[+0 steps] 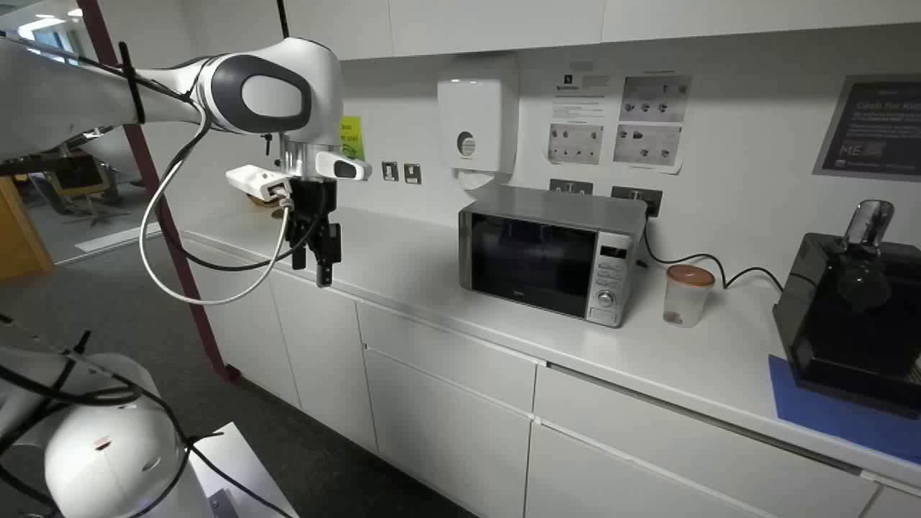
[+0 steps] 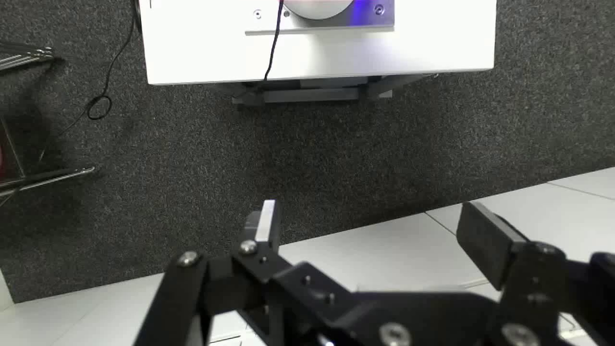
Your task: Press a button on the microwave
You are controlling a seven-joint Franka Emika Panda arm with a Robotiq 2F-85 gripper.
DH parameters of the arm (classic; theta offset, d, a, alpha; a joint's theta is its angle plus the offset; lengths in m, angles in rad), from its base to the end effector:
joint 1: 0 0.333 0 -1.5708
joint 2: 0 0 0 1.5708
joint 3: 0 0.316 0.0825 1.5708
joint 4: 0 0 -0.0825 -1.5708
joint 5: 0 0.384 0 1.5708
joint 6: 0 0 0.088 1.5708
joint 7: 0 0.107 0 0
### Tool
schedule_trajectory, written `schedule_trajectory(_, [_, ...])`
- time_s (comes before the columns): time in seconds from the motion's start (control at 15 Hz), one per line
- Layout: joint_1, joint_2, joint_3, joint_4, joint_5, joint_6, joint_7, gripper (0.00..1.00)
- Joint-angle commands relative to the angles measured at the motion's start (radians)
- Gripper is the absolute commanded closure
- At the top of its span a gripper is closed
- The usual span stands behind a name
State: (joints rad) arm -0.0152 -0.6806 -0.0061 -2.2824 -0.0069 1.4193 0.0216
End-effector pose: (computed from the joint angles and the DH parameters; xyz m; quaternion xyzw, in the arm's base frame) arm 0.3187 -0.0081 0.5799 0.9956 -0.0207 -0.0911 0.0016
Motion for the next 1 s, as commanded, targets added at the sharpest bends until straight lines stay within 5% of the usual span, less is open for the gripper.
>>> schedule_trajectory(0.0, [0.000,0.002,0.000,0.003,0.000,-0.002,0.000,0.00])
schedule_trajectory(0.4, [-0.008,0.000,0.000,-0.002,0.005,0.017,0.019,0.00])
schedule_trajectory(0.93, [-0.114,0.046,-0.047,-0.056,0.077,0.378,0.244,0.00])
